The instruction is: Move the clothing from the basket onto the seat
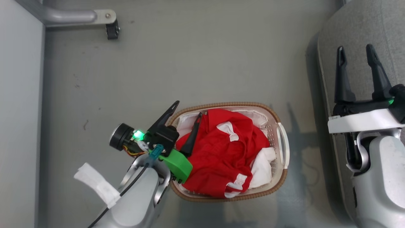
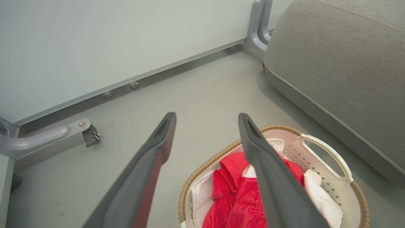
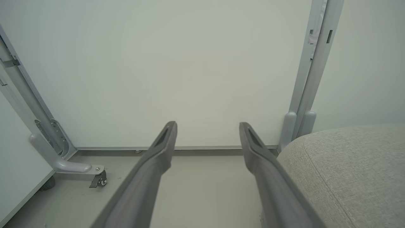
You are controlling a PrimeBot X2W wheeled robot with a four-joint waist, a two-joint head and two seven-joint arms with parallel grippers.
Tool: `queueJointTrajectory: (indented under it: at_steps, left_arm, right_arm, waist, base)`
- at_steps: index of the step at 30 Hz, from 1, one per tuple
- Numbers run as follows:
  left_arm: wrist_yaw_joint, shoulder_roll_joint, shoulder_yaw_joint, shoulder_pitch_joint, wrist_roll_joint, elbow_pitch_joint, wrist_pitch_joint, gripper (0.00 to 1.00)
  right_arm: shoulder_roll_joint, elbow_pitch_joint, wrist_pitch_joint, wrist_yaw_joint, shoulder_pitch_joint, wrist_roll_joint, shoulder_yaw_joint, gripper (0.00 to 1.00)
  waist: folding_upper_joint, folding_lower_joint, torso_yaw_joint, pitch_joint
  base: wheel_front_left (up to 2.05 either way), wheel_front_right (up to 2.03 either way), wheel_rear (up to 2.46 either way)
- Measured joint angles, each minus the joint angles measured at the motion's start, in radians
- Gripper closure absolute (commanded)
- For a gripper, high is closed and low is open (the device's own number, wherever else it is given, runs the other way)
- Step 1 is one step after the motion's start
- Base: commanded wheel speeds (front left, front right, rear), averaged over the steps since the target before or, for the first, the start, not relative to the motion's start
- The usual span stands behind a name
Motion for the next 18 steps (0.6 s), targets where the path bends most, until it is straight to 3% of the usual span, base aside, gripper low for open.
queueJointTrajectory:
  at_steps: [9, 18]
  left_arm:
    - [-0.005, -0.001, -0.235, -0.132, -0.012, 0.129, 0.000, 0.00]
    - [-0.005, -0.001, -0.390, -0.235, -0.068, 0.261, 0.000, 0.00]
  right_arm:
    - [-0.001, -0.015, 0.000, 0.000, -0.094, 0.036, -0.023, 0.00]
    - [-0.001, -0.026, 0.000, 0.000, -0.152, 0.073, 0.000, 0.00]
  waist:
    - [0.0000, 0.0001, -0.028, 0.188]
    - [0.0000, 0.0000, -0.073, 0.334]
  base:
    - [0.00, 0.00, 0.00]
    - [0.00, 0.00, 0.00]
